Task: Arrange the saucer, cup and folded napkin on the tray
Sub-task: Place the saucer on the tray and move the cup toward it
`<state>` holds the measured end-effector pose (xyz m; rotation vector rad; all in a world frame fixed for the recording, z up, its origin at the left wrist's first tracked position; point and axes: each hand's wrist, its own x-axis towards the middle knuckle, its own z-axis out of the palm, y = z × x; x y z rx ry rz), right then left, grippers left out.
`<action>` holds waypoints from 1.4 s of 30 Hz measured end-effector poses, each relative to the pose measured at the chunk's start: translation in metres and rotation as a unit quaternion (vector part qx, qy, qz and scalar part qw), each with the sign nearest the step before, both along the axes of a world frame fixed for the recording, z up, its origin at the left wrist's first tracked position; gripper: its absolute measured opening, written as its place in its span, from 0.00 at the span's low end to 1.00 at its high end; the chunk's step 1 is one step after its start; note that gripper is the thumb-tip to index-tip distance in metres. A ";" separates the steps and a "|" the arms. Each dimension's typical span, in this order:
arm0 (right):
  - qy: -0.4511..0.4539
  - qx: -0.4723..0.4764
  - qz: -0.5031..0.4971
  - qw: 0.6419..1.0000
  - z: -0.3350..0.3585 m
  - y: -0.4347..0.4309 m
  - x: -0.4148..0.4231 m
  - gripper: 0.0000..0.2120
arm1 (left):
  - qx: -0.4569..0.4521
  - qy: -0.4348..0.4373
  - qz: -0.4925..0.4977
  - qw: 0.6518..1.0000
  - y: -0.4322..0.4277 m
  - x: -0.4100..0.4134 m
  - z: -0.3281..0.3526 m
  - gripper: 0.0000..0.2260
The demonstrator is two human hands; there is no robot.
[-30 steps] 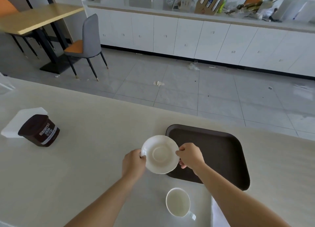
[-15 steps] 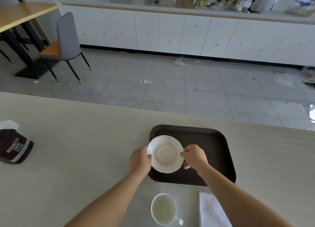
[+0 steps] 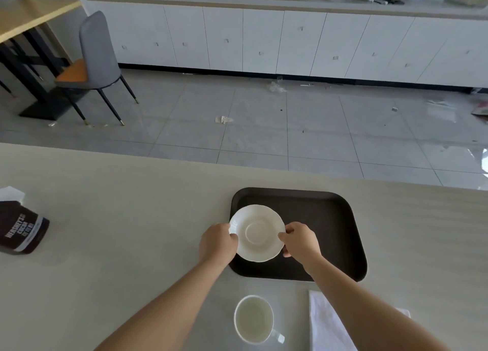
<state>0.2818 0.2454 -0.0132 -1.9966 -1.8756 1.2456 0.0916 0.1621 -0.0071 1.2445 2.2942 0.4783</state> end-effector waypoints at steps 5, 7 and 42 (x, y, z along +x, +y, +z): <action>0.003 0.039 -0.003 0.999 0.003 -0.014 0.009 0.02 | -0.009 0.009 0.022 1.000 -0.021 -0.010 -0.006 0.17; 0.011 0.059 -0.003 0.998 0.005 -0.026 0.013 0.05 | -0.017 0.066 0.003 0.998 -0.039 -0.016 -0.013 0.20; 0.051 0.272 0.101 0.955 0.011 -0.156 0.074 0.07 | -0.027 0.216 -0.007 0.976 -0.117 -0.012 -0.084 0.31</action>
